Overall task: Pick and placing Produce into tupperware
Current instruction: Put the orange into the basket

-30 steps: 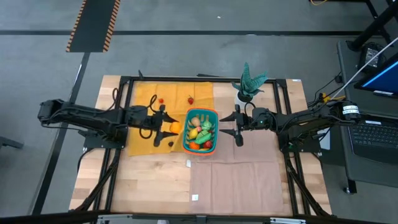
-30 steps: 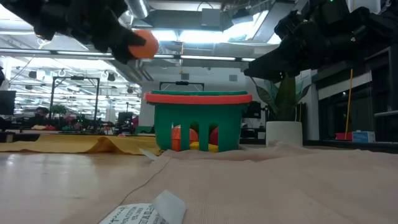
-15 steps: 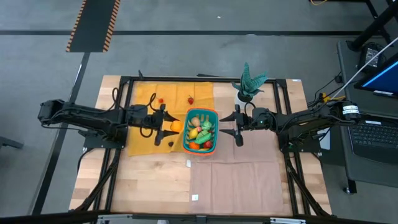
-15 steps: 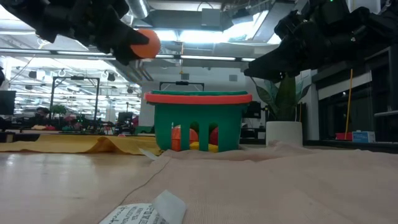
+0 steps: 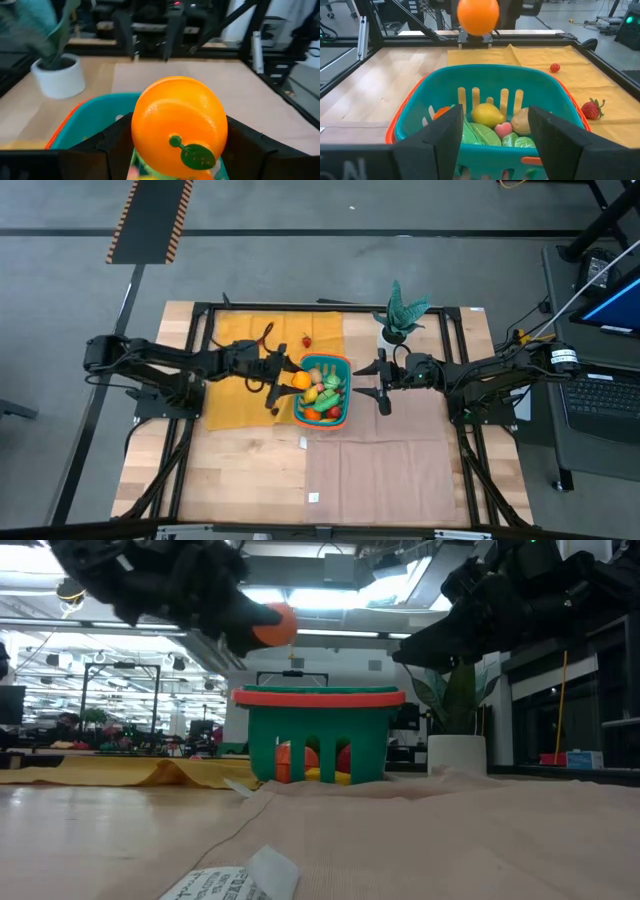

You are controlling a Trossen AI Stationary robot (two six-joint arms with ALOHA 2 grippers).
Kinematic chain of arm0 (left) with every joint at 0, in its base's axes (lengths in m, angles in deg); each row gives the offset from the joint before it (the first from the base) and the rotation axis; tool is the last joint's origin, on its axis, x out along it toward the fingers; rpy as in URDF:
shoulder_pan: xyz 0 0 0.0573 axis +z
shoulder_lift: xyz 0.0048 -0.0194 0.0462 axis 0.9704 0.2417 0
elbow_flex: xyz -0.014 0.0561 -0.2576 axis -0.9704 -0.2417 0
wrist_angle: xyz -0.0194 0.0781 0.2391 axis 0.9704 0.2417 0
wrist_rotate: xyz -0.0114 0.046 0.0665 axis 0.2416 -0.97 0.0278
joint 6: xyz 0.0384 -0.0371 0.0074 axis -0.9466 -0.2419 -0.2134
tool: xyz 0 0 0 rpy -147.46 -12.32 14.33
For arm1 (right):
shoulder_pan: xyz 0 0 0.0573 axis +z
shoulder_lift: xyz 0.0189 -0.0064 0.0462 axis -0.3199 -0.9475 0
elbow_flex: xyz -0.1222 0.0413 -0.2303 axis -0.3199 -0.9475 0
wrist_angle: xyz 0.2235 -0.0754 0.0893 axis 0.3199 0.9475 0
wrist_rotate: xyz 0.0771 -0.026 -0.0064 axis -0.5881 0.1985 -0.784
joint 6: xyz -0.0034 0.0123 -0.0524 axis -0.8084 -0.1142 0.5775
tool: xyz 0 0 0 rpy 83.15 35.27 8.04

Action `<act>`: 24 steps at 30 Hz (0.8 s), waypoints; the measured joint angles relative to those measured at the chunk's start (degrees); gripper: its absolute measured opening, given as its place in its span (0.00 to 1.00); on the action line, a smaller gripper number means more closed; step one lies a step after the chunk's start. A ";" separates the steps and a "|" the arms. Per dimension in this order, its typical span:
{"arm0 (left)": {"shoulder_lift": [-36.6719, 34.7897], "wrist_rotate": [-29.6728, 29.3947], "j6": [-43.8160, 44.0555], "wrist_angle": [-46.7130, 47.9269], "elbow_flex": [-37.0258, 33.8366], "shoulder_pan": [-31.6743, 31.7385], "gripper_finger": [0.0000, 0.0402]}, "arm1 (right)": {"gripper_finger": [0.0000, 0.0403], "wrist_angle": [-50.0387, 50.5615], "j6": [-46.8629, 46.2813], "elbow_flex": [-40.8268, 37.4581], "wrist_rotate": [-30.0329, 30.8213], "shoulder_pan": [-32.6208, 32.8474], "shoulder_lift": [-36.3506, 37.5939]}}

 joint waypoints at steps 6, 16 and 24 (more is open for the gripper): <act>4.39 4.35 -2.82 0.44 4.84 1.70 0.59 | 0.56 0.14 -0.88 -0.01 0.00 0.00 0.00; 6.66 4.60 -1.97 9.66 10.03 3.94 0.59 | 0.56 0.15 -0.96 -0.02 0.00 -0.01 0.00; 6.61 2.84 -3.03 26.68 17.91 4.14 0.59 | 0.56 0.47 -0.96 -0.02 0.00 -0.01 0.02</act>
